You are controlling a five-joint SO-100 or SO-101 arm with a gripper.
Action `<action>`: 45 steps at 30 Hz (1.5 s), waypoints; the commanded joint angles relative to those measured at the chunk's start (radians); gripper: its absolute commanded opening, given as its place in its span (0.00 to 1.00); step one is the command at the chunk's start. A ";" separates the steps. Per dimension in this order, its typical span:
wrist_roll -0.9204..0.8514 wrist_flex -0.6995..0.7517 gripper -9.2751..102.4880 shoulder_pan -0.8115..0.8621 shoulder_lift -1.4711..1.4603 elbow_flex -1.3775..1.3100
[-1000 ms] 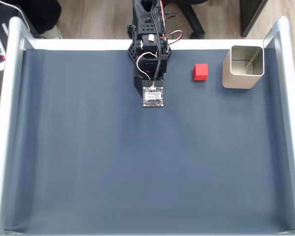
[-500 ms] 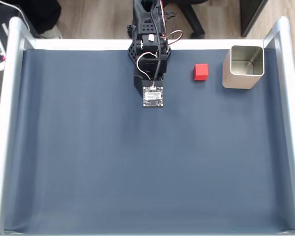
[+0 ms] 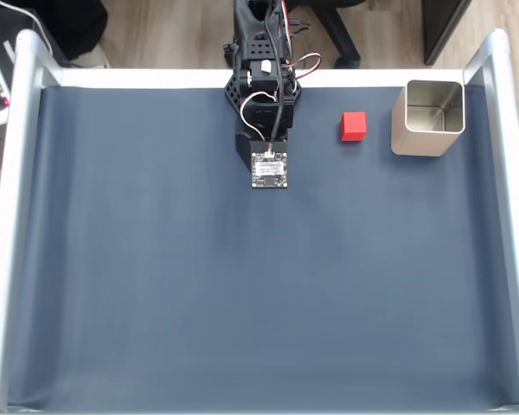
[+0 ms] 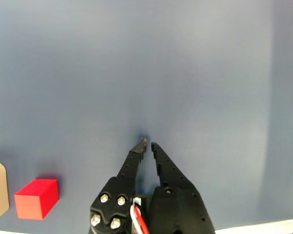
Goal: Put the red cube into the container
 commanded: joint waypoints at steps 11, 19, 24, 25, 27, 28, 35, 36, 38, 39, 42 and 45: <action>0.044 -0.196 0.09 -0.071 -0.018 -0.008; 0.025 -0.440 0.08 -0.075 -0.218 -0.069; 0.052 -0.428 0.08 -0.087 -0.407 -0.244; 0.049 -0.414 0.08 -0.092 -0.440 -0.279; 0.035 -0.359 0.08 -0.104 -0.505 -0.357; 0.031 -0.327 0.08 -0.114 -0.532 -0.399; -0.103 -0.071 0.08 -0.189 -0.696 -0.635; -0.123 -0.060 0.08 -0.201 -0.715 -0.655; -0.164 -0.029 0.08 -0.227 -0.759 -0.703; -0.176 -0.012 0.08 -0.247 -0.779 -0.729; -0.209 0.049 0.08 -0.321 -0.844 -0.815; -0.209 0.078 0.08 -0.413 -0.916 -0.902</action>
